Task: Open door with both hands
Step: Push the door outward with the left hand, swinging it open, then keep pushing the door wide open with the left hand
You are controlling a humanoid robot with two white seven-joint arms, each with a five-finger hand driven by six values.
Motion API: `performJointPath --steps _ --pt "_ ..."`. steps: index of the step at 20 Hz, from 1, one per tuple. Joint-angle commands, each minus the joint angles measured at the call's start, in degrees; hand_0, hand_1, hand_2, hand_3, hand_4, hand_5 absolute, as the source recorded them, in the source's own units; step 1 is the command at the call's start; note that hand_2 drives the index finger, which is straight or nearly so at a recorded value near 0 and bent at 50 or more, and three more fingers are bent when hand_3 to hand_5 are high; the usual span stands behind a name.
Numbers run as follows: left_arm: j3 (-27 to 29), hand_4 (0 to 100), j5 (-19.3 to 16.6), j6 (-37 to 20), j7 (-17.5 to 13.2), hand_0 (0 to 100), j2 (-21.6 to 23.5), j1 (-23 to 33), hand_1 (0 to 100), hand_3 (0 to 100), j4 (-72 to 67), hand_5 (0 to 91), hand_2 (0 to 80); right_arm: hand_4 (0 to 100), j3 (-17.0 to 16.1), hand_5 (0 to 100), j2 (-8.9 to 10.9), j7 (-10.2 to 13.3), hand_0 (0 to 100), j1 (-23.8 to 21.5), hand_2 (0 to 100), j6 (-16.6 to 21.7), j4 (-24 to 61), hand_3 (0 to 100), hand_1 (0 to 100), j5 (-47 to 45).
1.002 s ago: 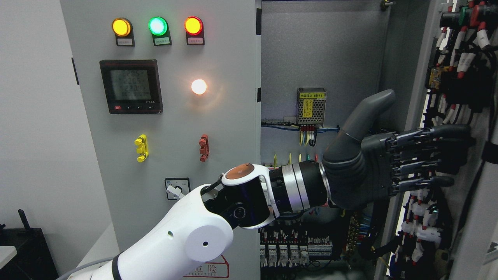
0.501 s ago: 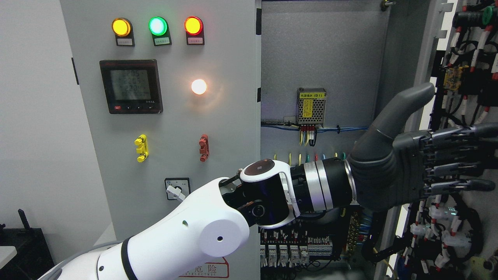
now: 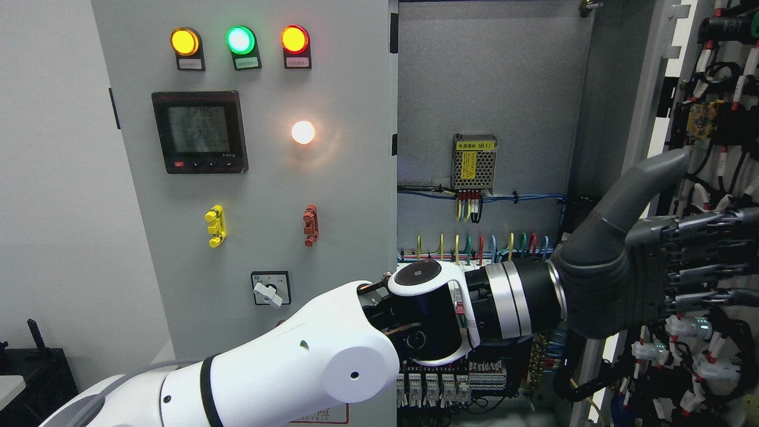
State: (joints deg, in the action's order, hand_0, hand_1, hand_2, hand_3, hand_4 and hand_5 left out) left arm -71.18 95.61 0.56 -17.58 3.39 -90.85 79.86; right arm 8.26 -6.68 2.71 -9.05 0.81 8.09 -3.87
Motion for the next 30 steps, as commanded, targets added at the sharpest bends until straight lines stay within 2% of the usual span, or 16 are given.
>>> performJointPath --steps 1,4,10,17,30 --pt "-9.59 3 4.41 -1.52 0.53 0 -2.33 -4.24 0 0 -1.82 0.0 0.0 0 0.0 0 0.0 0.02 0 0.0 0 -0.02 0.0 0 0 0.0" --pt "-10.55 3 4.41 -1.61 2.9 0 -3.65 -4.24 0 0 -2.69 0.0 0.0 0 0.0 0 0.0 0.02 0 0.0 0 -0.02 0.0 0 0 0.0" --pt "-11.61 3 4.5 -1.7 3.17 0 -6.56 -4.42 0 0 -5.86 0.0 0.0 0 0.0 0 0.0 0.02 0 0.0 0 0.07 0.0 0 0 0.0" --pt "-11.7 3 4.59 -2.58 5.1 0 -6.91 -4.42 0 0 -5.77 0.0 0.0 0 0.0 0 0.0 0.02 0 0.0 0 -0.02 0.0 0 0 0.0" --pt "-11.61 3 5.38 -3.37 6.24 0 -7.09 -4.42 0 0 -5.42 0.0 0.0 0 0.0 0 0.0 0.02 0 0.0 0 -0.02 0.0 0 0 0.0"
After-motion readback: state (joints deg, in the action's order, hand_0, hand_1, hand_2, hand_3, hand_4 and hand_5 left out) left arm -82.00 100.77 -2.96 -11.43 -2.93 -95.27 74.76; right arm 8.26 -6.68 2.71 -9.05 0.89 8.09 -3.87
